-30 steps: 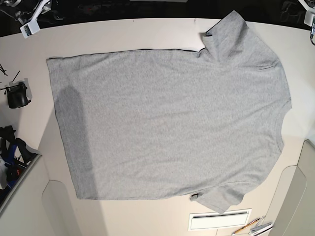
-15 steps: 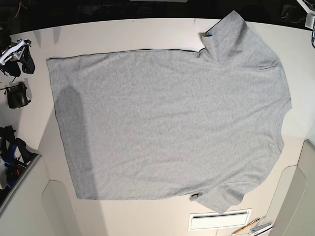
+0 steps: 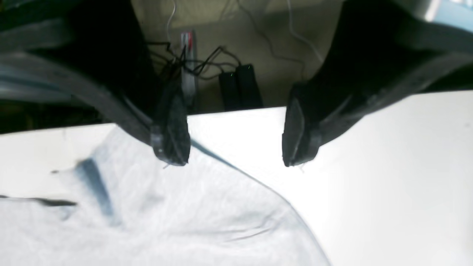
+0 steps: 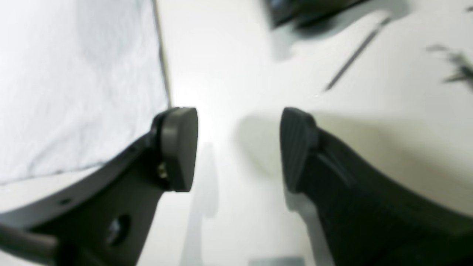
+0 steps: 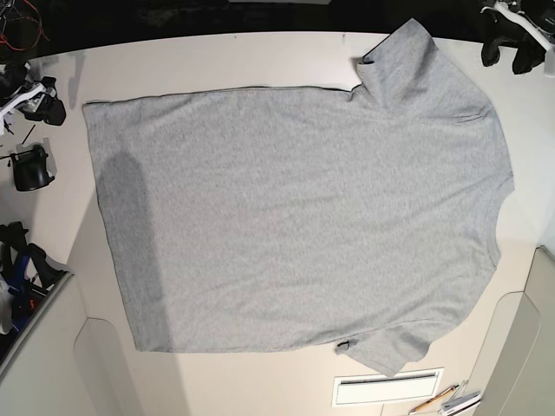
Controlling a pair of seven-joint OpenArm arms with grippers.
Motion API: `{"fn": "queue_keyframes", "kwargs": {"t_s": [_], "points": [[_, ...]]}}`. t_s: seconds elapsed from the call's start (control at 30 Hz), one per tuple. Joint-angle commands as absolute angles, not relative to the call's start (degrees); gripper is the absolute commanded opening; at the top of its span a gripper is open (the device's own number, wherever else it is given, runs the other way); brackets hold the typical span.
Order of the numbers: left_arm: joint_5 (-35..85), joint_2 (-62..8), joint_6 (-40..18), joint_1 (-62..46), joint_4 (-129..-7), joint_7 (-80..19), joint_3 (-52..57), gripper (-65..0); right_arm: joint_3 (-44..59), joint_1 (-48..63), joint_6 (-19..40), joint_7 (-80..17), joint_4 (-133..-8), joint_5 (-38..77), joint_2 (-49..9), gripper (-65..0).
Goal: Fold the T-shirt properly
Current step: 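Move both grippers down to the shirt's shoulder corners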
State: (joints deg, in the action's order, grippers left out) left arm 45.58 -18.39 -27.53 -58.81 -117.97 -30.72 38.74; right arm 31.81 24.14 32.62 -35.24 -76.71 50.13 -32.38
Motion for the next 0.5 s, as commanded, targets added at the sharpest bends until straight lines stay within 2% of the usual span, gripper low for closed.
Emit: {"fn": "queue_keyframes", "kwargs": {"t_s": [0.0, 0.2, 0.47], "points": [[46.70, -18.87, -27.68, -58.98, -117.91, -29.85, 39.07, -22.4, 32.03, 24.14, 33.17, -34.35, -77.34, 51.03, -33.21, -30.1], [46.50, -18.92, -27.68, -54.74, -110.28, -29.82, 35.05, -22.4, 31.53, 22.96, 33.26, -34.35, -77.34, 50.35, -30.76, -30.1], [46.48, -18.92, -28.16, -51.86, -103.07, -29.85, 30.92, -22.3, 31.46, 22.39, 33.23, -34.37, -77.32, 49.69, -30.59, -30.1]]}}
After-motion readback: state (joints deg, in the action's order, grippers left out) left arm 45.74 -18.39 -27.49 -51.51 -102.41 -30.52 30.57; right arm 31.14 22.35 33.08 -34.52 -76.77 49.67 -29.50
